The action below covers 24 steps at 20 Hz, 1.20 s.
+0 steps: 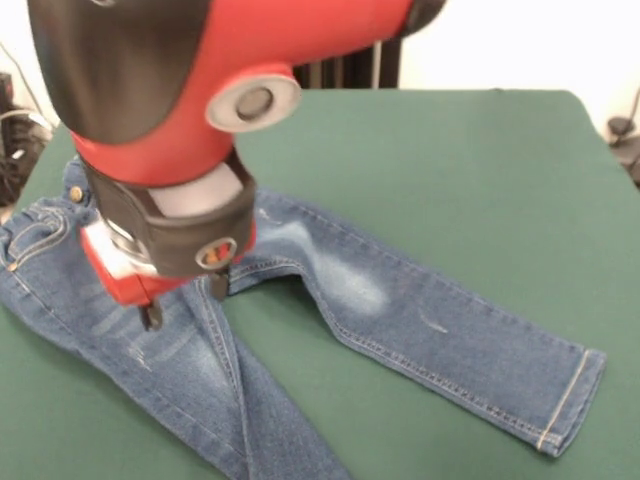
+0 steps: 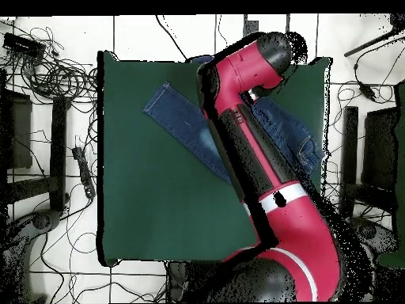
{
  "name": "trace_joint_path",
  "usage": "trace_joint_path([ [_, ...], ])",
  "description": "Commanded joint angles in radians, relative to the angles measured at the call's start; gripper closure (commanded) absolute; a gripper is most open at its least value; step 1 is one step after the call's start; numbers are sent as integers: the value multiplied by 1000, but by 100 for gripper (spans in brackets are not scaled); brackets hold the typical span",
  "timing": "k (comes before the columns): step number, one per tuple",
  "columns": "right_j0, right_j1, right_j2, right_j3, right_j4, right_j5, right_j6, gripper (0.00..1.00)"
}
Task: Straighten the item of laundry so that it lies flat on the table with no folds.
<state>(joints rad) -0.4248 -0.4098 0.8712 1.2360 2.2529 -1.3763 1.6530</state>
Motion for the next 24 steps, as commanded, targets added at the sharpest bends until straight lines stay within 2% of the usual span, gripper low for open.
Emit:
trace_joint_path([
  [1, 65, 77, 147, -110, -30, -103, 195, 0],
  [8, 86, 174, 254, -266, -140, -231, 188, 0],
  [14, 80, 251, 335, -339, -263, -261, 140, 0],
  [18, 72, 296, 373, -362, -333, -258, 113, 0],
  [24, 58, 320, 393, -353, -366, -247, 116, 0],
])
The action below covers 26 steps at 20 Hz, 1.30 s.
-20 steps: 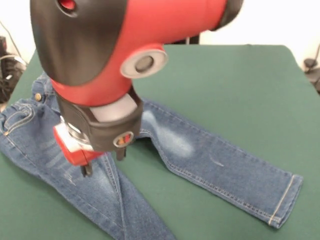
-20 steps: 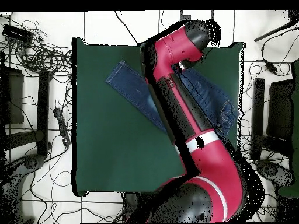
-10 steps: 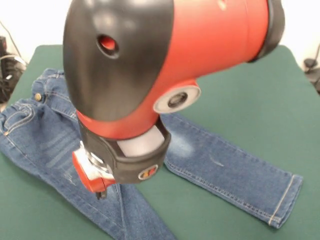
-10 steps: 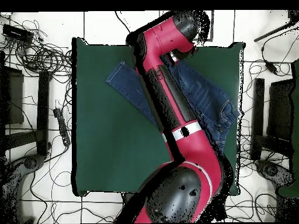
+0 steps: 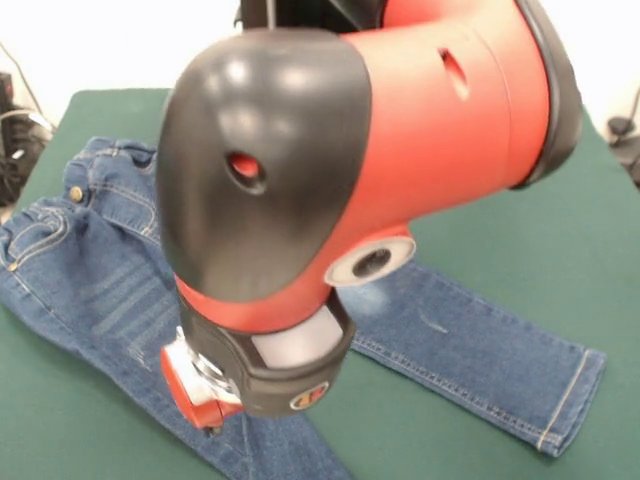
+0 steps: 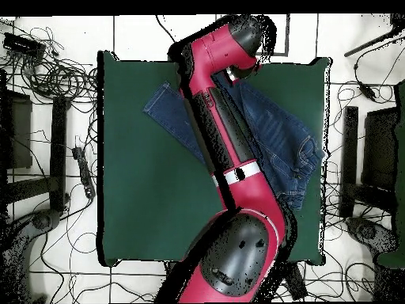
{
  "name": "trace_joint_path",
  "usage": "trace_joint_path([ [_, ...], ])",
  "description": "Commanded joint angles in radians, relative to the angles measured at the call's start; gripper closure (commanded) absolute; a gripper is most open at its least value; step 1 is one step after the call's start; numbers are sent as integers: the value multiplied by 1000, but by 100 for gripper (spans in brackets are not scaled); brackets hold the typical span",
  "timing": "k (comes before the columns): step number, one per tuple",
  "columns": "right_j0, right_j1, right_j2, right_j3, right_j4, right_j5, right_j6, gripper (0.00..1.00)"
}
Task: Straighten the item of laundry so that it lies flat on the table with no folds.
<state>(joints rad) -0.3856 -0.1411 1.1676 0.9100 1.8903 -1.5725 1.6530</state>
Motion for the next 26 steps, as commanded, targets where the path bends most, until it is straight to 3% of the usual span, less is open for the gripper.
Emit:
trace_joint_path([
  [1, 16, 55, 100, -25, -7, -49, 115, 0],
  [19, -33, 115, 129, -7, -49, -29, 64, 0],
  [26, -63, 16, 108, 76, 30, -98, 91, 0],
])
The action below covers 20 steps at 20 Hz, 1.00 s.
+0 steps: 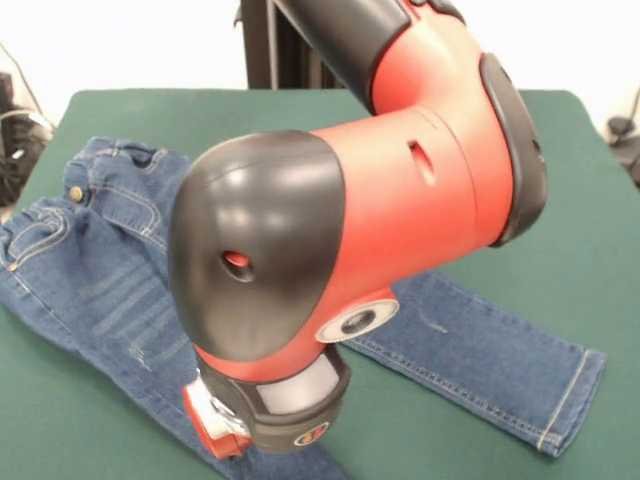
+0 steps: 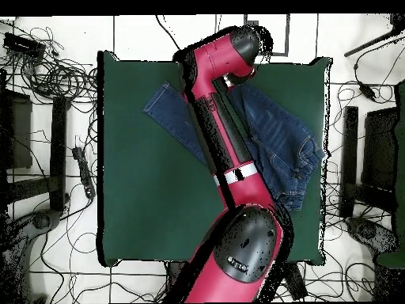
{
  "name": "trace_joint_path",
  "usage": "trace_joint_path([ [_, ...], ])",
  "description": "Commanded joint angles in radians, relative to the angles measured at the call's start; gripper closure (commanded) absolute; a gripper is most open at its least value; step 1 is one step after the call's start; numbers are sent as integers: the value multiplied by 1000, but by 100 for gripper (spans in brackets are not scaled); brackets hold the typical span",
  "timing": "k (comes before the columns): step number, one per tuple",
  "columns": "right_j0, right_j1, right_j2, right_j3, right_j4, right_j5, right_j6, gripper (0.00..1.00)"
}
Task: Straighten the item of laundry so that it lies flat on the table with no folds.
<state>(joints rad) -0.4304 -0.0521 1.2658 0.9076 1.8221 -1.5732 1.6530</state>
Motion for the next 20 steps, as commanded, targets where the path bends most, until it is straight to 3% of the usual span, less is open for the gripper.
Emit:
trace_joint_path([
  [1, -17, -70, 11, 74, 95, -98, 87, 0],
  [20, -8, 1, -1, 83, 70, 4, 143, 0],
])
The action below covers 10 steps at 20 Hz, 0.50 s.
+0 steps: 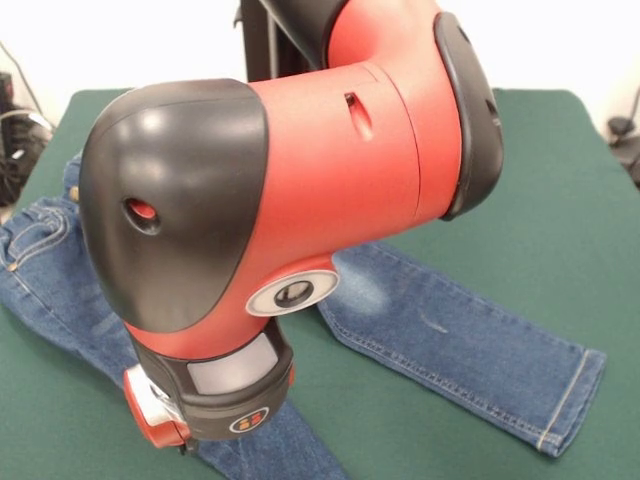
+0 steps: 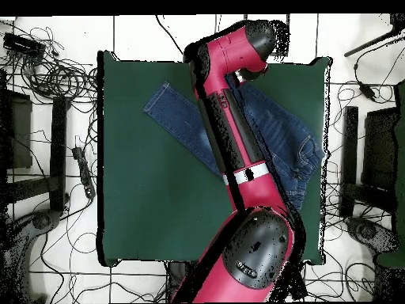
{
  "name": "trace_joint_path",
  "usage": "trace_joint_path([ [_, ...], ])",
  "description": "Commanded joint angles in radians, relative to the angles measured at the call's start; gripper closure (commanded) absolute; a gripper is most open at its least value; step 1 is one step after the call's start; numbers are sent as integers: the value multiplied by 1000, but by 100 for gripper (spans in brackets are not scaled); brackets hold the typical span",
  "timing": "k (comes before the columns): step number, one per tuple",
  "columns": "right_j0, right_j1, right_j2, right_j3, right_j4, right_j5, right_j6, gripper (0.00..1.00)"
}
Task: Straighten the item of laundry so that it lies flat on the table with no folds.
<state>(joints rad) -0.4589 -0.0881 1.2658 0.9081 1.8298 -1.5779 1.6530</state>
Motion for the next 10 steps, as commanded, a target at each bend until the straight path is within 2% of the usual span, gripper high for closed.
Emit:
trace_joint_path([
  [1, 22, 40, 2, 81, 64, 9, 146, 0],
  [10, 34, 63, 17, 60, 56, 18, 158, 0],
])
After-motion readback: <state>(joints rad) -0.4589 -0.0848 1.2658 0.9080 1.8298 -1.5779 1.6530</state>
